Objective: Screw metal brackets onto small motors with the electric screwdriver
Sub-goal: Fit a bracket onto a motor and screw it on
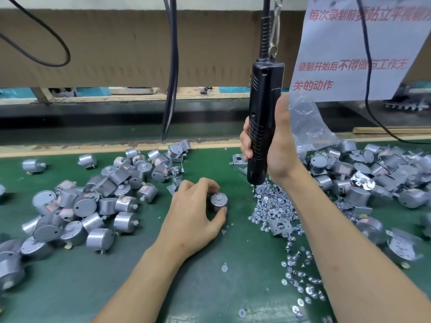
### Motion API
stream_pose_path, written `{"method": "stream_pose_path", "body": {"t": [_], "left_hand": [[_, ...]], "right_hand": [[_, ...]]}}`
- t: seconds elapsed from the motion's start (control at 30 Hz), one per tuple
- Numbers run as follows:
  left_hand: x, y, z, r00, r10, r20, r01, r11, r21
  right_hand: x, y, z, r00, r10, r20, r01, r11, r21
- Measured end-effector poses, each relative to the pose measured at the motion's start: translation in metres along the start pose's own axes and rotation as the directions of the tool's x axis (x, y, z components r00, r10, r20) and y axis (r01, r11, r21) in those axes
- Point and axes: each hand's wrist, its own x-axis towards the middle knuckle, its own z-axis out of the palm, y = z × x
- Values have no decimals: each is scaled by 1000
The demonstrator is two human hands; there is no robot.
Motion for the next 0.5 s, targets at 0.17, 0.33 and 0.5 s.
{"method": "stream_pose_path", "body": {"t": [0.17, 0.33, 0.5], "left_hand": [[0, -2, 0, 1000, -7, 8, 7, 1000, -1], [0, -3, 1, 1000, -12, 8, 12, 1000, -6], [0, -4, 2, 1000, -19, 15, 19, 1000, -8]], "right_hand": [[-1, 3, 2, 1000, 13, -6, -14, 1000, -9], [-1, 5, 3, 1000, 17, -13, -17, 999, -27], [-1, 4, 3, 1000, 19, -13, -19, 1000, -12]]}}
